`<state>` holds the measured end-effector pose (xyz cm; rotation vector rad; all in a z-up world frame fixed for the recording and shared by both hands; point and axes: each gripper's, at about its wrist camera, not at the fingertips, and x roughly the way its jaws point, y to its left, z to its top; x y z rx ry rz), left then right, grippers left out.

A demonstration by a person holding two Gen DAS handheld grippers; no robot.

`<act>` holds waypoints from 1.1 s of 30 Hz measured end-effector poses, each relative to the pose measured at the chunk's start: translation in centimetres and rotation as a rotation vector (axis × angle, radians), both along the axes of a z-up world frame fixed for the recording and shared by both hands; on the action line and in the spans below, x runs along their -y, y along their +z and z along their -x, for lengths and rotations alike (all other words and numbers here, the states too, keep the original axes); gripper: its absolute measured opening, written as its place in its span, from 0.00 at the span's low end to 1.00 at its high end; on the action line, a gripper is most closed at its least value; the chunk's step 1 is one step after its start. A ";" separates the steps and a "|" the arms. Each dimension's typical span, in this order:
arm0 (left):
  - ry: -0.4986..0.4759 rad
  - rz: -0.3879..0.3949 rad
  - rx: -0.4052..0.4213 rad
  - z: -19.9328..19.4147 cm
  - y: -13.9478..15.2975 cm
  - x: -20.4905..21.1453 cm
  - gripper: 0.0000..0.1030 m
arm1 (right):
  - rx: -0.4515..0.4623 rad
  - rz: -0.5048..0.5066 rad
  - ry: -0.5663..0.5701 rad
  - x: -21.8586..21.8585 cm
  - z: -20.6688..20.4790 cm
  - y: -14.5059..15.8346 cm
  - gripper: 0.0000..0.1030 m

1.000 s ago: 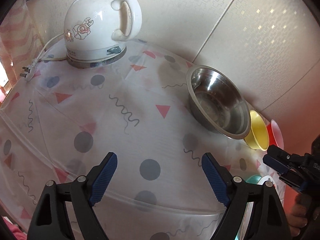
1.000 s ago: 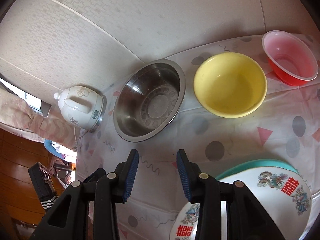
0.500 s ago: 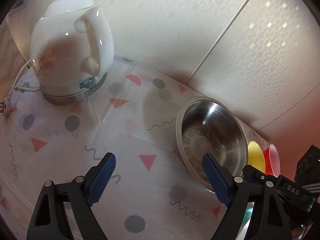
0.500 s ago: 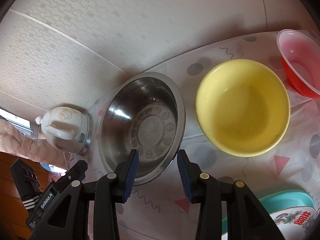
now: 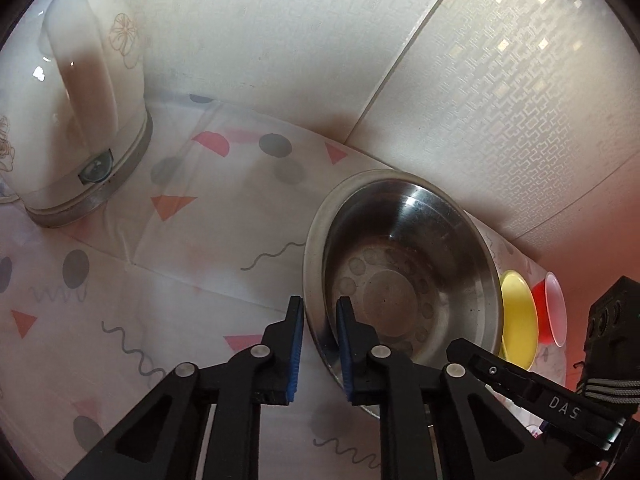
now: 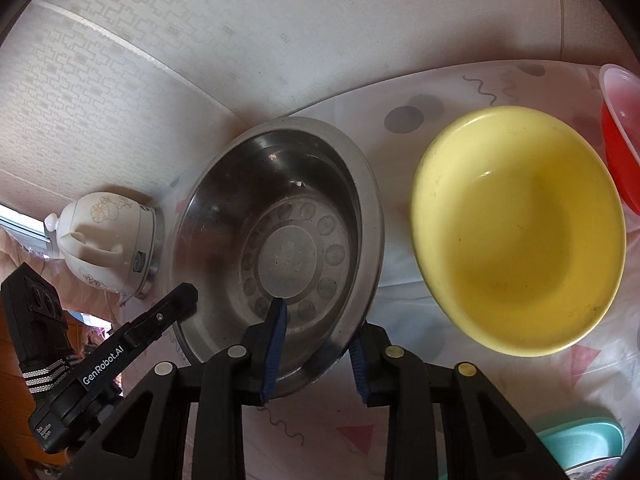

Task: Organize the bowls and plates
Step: 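Move the right tool to the steel bowl rim and grip it, then slide the steel bowl along the table with the right tool and release it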

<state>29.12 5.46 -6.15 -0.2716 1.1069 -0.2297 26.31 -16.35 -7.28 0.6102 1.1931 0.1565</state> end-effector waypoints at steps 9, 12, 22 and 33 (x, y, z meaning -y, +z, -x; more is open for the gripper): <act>0.031 -0.049 0.029 4.2 0.8 -2.4 0.16 | 0.023 0.067 0.129 -3.6 1.9 0.9 0.27; 0.055 -0.058 0.031 6.1 0.9 -3.7 0.17 | 0.026 0.069 0.169 -5.0 2.9 1.0 0.27; 0.116 -0.040 0.058 12.7 2.3 -7.2 0.18 | 0.029 0.064 0.276 -8.3 6.6 1.8 0.27; 0.148 -0.023 0.062 18.0 1.8 -8.7 0.19 | 0.024 0.077 0.353 -10.2 10.1 1.8 0.27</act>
